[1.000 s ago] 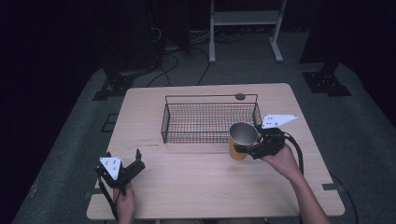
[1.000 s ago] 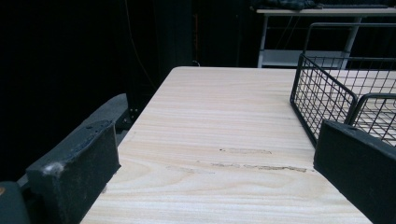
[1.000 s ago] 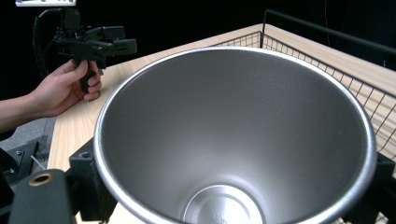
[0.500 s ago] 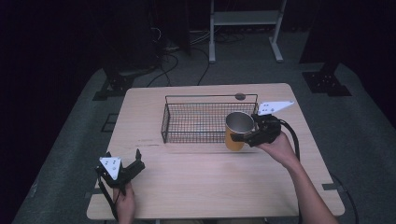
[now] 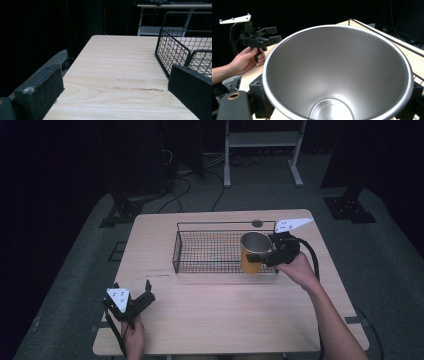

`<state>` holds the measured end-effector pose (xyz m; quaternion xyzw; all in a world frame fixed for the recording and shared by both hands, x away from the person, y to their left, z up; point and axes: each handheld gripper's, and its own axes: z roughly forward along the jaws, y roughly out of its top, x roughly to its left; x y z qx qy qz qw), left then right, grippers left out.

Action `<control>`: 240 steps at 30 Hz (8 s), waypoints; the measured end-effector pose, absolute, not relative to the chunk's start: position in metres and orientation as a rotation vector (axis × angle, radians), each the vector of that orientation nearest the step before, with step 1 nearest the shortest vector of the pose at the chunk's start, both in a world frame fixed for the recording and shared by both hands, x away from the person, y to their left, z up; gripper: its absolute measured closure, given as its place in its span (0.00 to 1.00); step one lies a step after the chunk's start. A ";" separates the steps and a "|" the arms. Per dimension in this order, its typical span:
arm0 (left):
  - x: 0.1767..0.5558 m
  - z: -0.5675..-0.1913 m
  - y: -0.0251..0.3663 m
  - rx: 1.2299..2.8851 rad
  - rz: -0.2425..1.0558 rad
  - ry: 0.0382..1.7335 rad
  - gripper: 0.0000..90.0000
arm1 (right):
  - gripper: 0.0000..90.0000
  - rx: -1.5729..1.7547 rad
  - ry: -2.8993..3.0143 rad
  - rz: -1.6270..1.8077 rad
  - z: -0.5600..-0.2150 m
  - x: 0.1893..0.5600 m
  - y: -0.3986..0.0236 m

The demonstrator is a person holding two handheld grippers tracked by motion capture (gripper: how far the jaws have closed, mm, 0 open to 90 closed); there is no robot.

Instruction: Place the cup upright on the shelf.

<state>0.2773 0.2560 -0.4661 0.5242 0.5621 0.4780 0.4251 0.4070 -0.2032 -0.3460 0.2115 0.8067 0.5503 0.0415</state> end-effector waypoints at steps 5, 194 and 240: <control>0.277 -0.466 0.256 1.311 1.194 1.406 0.00 | 0.14 0.644 2.479 1.672 -0.339 0.416 -0.200; 0.279 -0.466 0.255 1.318 1.205 1.405 0.00 | 0.00 0.694 2.688 1.348 -0.402 0.510 -0.147; 0.278 -0.466 0.255 1.319 1.202 1.397 0.00 | 0.00 0.710 2.662 1.377 -0.377 0.489 -0.188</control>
